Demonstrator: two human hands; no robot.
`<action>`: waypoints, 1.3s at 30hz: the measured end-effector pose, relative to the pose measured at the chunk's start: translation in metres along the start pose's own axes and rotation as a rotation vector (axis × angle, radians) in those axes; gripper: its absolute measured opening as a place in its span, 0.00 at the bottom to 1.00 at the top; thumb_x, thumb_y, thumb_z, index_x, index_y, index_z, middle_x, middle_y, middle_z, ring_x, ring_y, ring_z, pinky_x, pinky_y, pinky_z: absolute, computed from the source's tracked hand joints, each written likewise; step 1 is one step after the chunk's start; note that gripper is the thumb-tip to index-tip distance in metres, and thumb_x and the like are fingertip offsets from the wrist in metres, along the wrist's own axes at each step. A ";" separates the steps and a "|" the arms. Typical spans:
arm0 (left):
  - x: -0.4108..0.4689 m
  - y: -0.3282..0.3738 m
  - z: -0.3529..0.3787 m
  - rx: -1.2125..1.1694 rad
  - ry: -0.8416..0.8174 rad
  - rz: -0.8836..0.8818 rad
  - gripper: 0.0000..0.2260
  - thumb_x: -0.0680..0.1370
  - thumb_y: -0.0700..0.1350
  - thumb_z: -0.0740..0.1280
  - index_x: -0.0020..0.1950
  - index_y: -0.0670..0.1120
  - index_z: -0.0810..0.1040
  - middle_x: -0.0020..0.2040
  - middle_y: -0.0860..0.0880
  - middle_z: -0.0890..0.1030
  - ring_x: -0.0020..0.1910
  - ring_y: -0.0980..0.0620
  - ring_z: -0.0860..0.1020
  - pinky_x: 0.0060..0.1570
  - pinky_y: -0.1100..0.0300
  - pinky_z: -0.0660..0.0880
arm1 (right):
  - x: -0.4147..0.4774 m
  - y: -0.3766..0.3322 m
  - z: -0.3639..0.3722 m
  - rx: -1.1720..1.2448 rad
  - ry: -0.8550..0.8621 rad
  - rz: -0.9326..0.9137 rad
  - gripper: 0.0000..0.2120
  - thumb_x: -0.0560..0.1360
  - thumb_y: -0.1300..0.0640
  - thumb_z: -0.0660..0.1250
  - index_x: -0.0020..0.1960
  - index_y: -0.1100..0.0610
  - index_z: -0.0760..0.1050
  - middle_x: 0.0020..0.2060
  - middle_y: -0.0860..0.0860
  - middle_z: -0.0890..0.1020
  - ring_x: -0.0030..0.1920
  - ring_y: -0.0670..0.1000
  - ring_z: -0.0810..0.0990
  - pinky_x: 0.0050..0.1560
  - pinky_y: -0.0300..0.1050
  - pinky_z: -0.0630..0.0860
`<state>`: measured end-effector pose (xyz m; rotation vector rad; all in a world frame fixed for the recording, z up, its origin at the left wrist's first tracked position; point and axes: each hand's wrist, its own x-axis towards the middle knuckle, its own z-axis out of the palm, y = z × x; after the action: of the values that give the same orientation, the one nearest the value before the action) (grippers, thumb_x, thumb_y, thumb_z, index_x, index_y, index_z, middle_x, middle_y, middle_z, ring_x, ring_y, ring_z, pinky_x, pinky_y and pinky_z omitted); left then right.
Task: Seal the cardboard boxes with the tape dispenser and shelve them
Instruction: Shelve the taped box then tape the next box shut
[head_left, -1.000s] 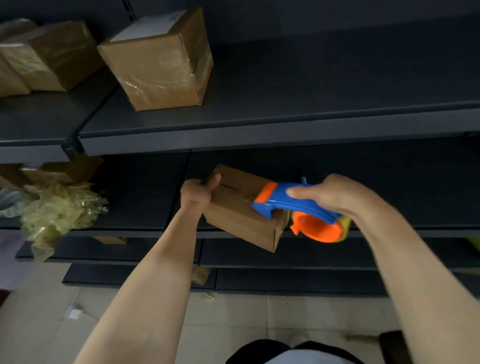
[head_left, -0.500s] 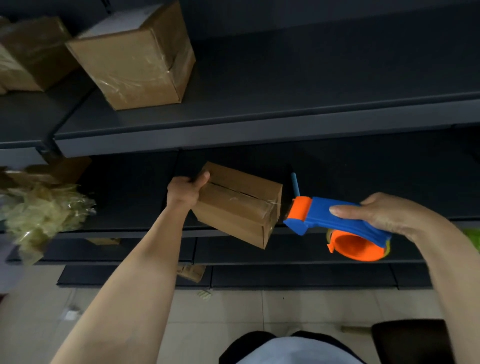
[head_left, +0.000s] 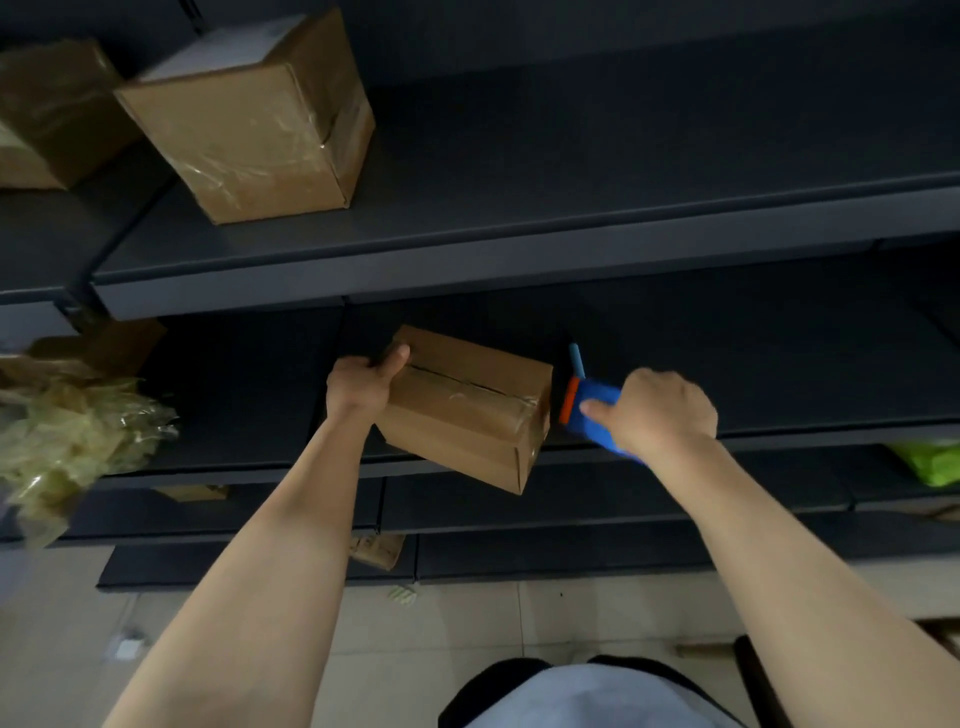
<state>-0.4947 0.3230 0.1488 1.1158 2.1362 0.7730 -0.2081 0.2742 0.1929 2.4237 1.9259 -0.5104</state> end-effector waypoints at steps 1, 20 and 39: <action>0.000 0.000 0.001 0.014 0.003 -0.002 0.20 0.72 0.65 0.66 0.38 0.48 0.73 0.39 0.49 0.77 0.37 0.52 0.75 0.39 0.56 0.75 | 0.004 0.003 0.004 0.036 0.075 0.024 0.22 0.75 0.37 0.61 0.42 0.57 0.67 0.32 0.51 0.70 0.41 0.56 0.76 0.41 0.47 0.71; -0.022 0.014 0.014 0.586 0.118 0.279 0.33 0.77 0.65 0.51 0.69 0.40 0.66 0.67 0.38 0.70 0.65 0.39 0.68 0.61 0.47 0.65 | -0.003 -0.102 0.050 0.925 -0.156 0.216 0.60 0.63 0.30 0.70 0.78 0.53 0.36 0.77 0.58 0.43 0.74 0.64 0.56 0.70 0.62 0.62; 0.003 -0.004 0.001 -0.165 0.021 0.070 0.19 0.73 0.60 0.69 0.53 0.47 0.78 0.49 0.52 0.79 0.51 0.51 0.77 0.40 0.63 0.71 | 0.002 -0.074 0.071 1.405 -0.077 0.175 0.35 0.78 0.55 0.66 0.78 0.50 0.51 0.72 0.52 0.68 0.70 0.54 0.68 0.70 0.48 0.64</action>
<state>-0.4975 0.3241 0.1441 1.1035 2.0180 0.9778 -0.2961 0.2801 0.1394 2.9196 1.3815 -2.5287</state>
